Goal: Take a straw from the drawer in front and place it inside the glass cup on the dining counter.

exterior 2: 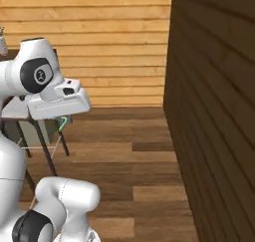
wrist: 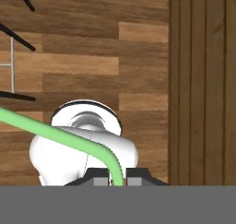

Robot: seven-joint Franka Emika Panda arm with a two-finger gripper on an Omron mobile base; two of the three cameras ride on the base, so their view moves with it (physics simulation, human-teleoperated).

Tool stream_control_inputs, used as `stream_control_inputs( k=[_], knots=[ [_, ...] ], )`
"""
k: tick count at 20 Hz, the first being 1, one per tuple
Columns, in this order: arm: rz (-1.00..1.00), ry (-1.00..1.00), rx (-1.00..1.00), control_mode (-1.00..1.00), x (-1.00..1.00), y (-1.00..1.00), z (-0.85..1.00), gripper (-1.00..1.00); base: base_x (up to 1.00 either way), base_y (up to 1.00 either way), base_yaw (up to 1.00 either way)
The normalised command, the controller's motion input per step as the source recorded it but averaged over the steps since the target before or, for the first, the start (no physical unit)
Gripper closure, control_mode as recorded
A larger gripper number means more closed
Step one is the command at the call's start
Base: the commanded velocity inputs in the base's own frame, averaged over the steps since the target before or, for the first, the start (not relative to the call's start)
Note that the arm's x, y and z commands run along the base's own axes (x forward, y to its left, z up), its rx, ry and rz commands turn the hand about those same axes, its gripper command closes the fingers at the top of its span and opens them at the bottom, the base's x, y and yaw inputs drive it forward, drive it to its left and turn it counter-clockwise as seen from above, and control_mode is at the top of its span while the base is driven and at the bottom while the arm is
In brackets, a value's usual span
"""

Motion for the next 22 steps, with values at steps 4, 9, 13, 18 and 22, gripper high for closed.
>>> stream_control_inputs(
  k=[4,9,13,18,22],
  knots=[
    [0.0,0.0,0.0,1.0,0.0,0.0,0.0,1.0,0.72,-0.58,0.65],
    [0.0,0.0,0.0,1.0,0.0,0.0,0.0,1.0,0.72,-0.65,0.6],
    [0.0,0.0,0.0,1.0,0.0,0.0,0.0,1.0,0.71,-0.65,0.59],
    [0.0,0.0,0.0,1.0,0.0,0.0,0.0,1.0,0.67,-0.57,0.61],
    [0.0,0.0,0.0,1.0,0.0,0.0,0.0,1.0,0.67,-0.58,0.61]
  ],
)
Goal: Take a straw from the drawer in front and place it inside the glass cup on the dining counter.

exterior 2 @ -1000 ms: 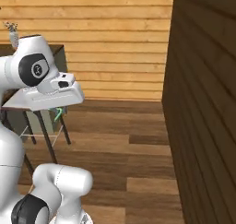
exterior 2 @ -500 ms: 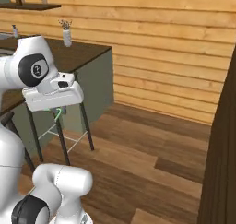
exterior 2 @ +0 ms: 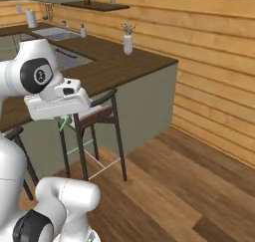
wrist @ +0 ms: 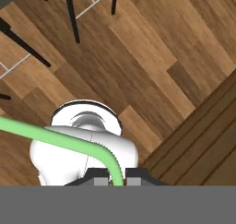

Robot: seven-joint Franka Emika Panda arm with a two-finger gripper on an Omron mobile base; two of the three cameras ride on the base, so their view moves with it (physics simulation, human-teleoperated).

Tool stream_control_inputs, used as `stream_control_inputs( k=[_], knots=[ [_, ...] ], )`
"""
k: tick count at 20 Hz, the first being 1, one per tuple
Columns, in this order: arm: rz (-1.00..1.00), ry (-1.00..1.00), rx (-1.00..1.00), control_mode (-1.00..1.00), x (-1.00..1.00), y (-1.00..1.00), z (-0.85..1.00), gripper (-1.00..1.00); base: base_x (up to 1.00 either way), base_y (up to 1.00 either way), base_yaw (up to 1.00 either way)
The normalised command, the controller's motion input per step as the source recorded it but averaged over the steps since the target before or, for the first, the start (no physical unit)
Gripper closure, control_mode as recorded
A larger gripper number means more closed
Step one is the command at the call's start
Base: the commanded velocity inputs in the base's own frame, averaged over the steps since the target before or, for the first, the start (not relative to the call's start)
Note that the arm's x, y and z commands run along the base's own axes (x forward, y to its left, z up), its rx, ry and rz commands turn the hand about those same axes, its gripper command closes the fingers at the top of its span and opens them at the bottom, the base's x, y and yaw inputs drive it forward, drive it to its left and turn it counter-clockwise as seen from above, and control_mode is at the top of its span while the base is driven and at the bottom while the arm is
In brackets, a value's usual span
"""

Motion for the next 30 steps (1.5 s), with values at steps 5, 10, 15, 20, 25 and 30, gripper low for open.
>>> stream_control_inputs(
  k=[5,10,15,20,25,30],
  knots=[
    [0.0,0.0,0.0,1.0,0.0,0.0,0.0,1.0,0.67,-0.53,0.64],
    [0.0,0.0,0.0,1.0,0.0,0.0,0.0,1.0,0.56,-0.5,0.66],
    [0.0,0.0,0.0,1.0,0.0,0.0,0.0,1.0,0.46,-0.68,0.61],
    [0.0,0.0,0.0,1.0,0.0,0.0,0.0,1.0,0.67,-0.95,0.43],
    [0.0,0.0,0.0,1.0,0.0,0.0,0.0,1.0,0.85,-0.71,0.37],
    [0.0,0.0,0.0,1.0,0.0,0.0,0.0,1.0,1.0,-0.16,0.23]
  ],
)
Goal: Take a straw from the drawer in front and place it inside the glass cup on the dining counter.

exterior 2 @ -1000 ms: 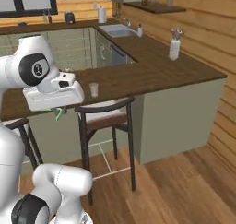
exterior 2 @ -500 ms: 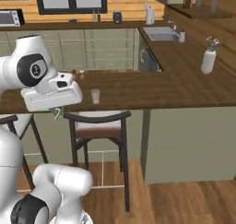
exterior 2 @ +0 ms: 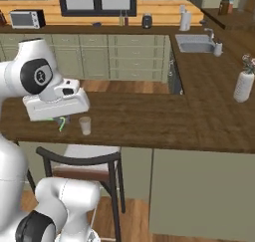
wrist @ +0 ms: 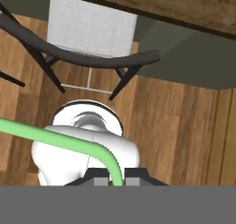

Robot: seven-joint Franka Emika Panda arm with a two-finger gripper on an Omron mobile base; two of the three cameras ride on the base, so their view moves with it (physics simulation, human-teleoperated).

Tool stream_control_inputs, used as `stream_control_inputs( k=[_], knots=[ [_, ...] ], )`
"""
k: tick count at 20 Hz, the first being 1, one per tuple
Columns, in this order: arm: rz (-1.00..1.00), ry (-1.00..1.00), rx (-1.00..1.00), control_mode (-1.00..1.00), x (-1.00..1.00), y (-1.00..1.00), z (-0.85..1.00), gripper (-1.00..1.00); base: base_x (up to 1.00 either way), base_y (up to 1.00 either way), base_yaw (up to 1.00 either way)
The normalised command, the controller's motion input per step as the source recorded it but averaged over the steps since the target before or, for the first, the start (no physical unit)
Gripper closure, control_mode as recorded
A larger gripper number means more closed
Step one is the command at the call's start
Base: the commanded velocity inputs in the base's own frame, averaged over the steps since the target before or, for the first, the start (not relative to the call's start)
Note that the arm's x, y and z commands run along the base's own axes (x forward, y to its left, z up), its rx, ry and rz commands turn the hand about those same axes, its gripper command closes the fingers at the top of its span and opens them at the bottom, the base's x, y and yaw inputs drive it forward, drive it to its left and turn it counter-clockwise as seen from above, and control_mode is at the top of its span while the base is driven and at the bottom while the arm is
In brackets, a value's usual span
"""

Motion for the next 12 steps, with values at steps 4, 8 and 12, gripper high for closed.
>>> stream_control_inputs(
  k=[4,8,12],
  knots=[
    [0.0,0.0,0.0,1.0,0.0,0.0,0.0,1.0,1.0,0.0,0.12],
    [0.02,0.03,0.0,-1.0,0.21,0.0,0.01,1.0,0.74,0.0,0.07],
    [0.03,0.02,-0.13,-1.0,0.59,0.03,0.14,1.0,0.0,0.0,0.0]
  ],
)
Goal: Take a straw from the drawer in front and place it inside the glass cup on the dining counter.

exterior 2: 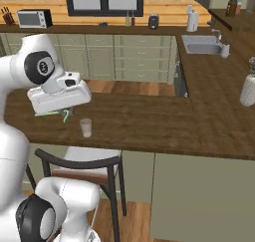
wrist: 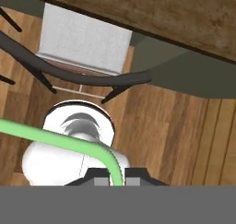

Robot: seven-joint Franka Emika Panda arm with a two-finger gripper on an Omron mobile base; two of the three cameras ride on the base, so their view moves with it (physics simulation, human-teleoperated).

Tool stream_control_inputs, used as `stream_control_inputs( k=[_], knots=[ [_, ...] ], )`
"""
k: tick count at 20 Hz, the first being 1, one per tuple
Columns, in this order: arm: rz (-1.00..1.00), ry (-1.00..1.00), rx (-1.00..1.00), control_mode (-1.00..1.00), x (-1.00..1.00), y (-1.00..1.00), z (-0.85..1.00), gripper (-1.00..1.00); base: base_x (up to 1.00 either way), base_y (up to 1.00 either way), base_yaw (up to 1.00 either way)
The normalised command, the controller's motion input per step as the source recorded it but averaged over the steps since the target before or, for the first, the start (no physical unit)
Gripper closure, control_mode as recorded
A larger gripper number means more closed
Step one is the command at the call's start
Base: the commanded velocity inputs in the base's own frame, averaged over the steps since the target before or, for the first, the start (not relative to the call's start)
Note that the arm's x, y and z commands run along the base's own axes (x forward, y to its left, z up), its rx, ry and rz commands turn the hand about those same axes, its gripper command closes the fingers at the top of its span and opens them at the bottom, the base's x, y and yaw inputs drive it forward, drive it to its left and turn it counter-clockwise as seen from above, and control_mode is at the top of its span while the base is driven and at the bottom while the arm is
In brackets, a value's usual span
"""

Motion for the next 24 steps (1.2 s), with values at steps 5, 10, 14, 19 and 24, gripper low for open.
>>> stream_control_inputs(
  k=[5,10,14,19,24],
  knots=[
    [0.0,-0.01,-0.48,-1.0,0.71,0.03,0.14,1.0,0.0,0.0,0.0],
    [0.0,0.07,-0.44,-1.0,0.96,0.0,0.0,1.0,0.0,0.0,0.0],
    [0.0,0.14,-0.32,-1.0,0.77,0.05,-0.04,1.0,0.0,0.0,0.0],
    [0.0,0.15,-0.19,-1.0,0.68,0.38,-0.23,1.0,0.0,0.0,0.0],
    [0.0,0.13,-0.12,-1.0,0.6,0.52,-0.31,1.0,0.0,0.0,0.0]
  ],
)
